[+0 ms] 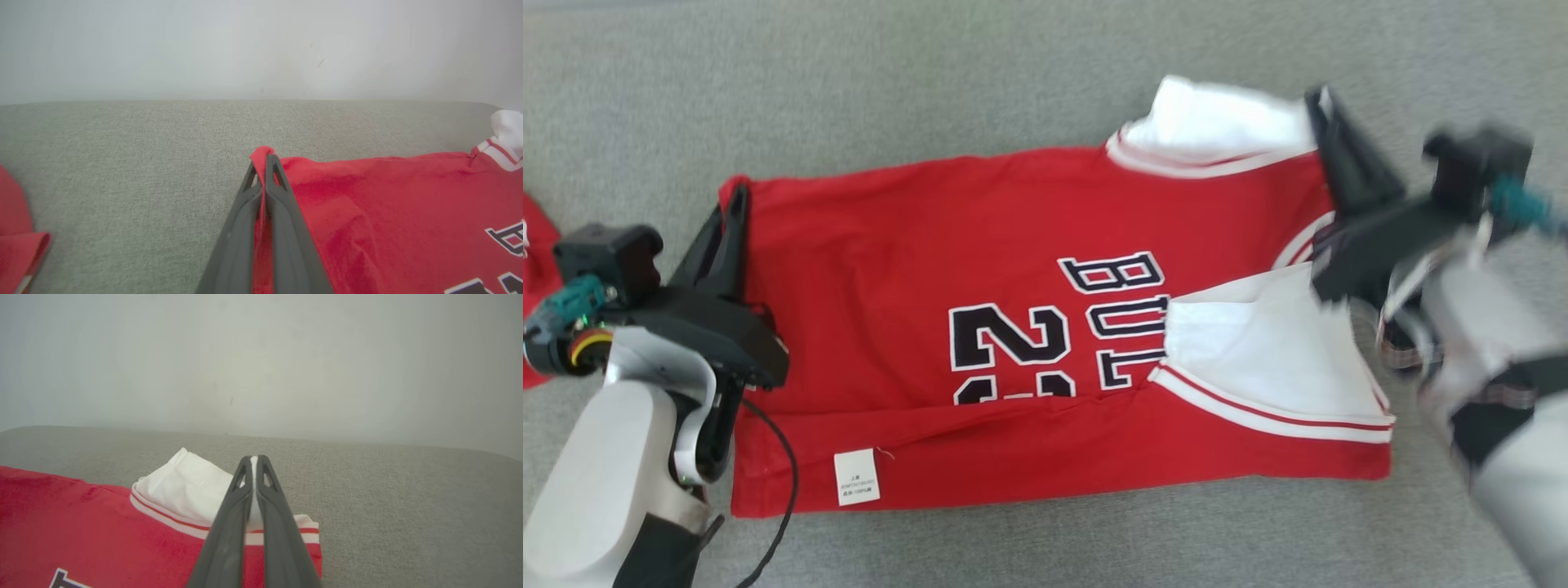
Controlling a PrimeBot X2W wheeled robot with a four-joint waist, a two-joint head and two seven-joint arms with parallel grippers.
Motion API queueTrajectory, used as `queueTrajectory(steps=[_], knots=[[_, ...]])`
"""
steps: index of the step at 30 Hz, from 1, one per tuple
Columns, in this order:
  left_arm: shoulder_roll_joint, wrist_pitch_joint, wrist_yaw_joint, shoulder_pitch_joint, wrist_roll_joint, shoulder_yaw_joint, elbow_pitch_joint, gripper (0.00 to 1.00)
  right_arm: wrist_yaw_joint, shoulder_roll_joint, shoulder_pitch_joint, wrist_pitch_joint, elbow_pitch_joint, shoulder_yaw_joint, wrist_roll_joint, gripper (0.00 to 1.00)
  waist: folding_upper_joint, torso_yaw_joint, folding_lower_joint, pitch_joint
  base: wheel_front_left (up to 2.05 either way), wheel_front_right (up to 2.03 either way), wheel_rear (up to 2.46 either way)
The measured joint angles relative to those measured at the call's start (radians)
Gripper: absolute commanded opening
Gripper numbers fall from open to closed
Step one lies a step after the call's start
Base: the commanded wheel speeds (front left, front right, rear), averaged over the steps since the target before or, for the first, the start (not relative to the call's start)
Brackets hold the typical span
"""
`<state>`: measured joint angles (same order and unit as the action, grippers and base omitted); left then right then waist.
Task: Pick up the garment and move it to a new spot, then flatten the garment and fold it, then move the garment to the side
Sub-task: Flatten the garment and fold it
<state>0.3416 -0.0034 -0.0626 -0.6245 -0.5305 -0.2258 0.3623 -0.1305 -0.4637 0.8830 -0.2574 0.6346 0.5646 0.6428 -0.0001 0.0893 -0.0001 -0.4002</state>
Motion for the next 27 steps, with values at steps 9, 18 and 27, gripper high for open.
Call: queueTrajectory(steps=[9, 18, 27], knots=[[0.009, -0.021, 0.001, 0.032, -0.008, 0.000, 0.026, 0.00, 0.000, -0.016, -0.326, 0.016, -0.264, -0.157, 0.009, 0.00, 0.0000, 0.032, 0.0000, 0.049, 0.00, 0.00, 0.00], [0.013, -0.064, -0.001, 0.076, -0.008, -0.008, 0.044, 0.00, 0.000, 0.068, -0.584, 0.090, -0.474, -0.342, -0.019, 0.00, 0.0001, 0.028, 0.0000, 0.070, 0.00, 0.00, 0.00], [-0.008, -0.109, 0.023, 0.223, -0.022, -0.016, 0.000, 0.00, 0.000, 0.155, -0.732, 0.156, -0.548, -0.472, -0.089, 0.00, 0.0000, 0.018, 0.0001, 0.093, 0.00, 0.00, 0.00]])
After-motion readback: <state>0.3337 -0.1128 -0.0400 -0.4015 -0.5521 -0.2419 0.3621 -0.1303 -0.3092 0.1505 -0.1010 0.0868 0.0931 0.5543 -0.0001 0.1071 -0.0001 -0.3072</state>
